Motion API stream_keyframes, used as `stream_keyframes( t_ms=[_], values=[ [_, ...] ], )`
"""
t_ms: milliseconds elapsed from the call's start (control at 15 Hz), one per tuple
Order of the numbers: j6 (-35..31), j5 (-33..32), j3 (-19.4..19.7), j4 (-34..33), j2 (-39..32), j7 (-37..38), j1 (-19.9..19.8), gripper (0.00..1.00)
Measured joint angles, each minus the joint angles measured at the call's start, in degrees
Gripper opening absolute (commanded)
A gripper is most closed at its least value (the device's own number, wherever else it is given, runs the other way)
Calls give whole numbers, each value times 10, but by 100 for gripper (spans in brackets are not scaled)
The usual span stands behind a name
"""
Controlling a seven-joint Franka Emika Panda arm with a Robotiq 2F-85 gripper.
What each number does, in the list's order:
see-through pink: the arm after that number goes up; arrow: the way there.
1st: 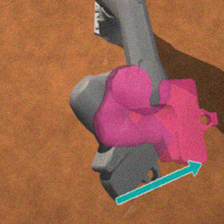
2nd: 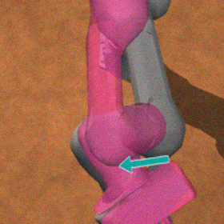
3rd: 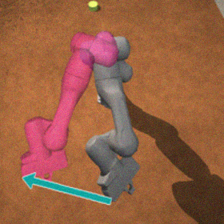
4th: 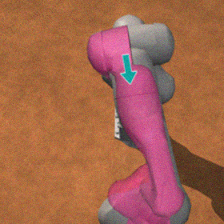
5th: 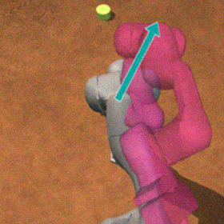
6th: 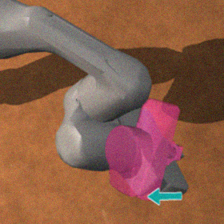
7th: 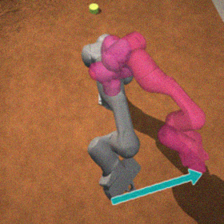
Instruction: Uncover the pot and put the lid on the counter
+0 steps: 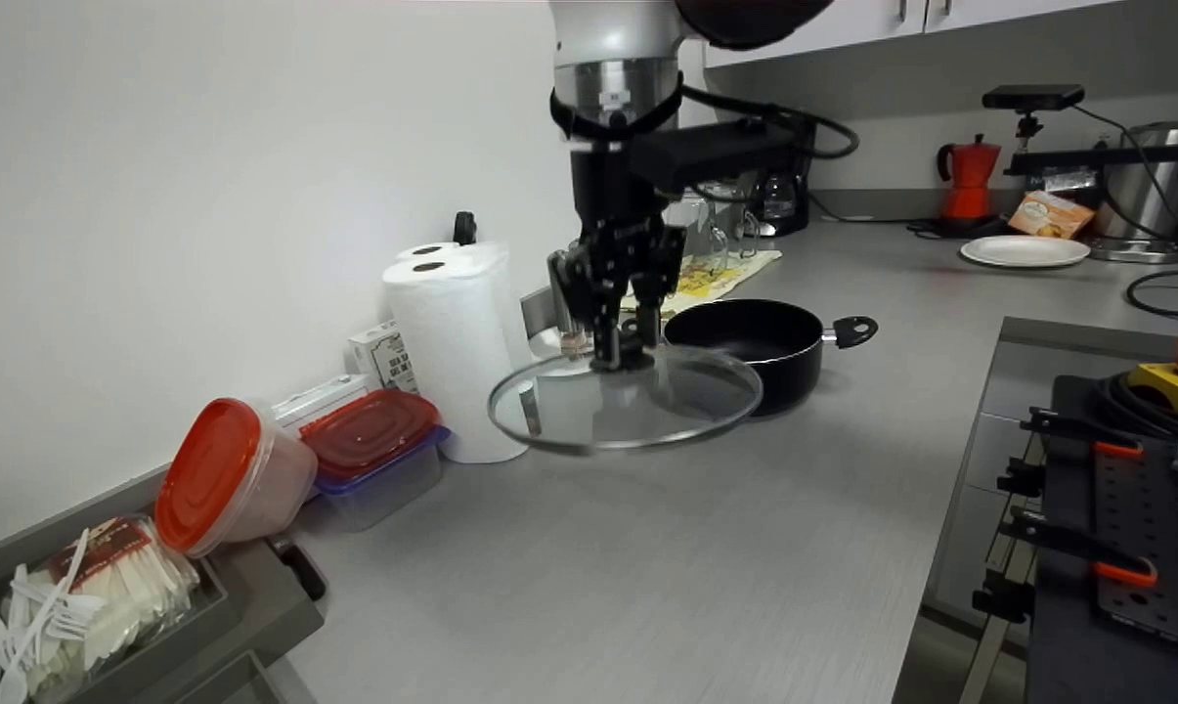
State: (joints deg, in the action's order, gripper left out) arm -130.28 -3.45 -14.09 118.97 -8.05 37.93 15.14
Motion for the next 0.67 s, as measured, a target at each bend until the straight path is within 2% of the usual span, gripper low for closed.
stream_keyframes(
  t_ms=[267, 667],
  values=[
    [0, -15, -28, -11, -78, 0, 66, 24],
    [-26, -113, -2, -20, -160, 33, 139, 24]
  ],
)
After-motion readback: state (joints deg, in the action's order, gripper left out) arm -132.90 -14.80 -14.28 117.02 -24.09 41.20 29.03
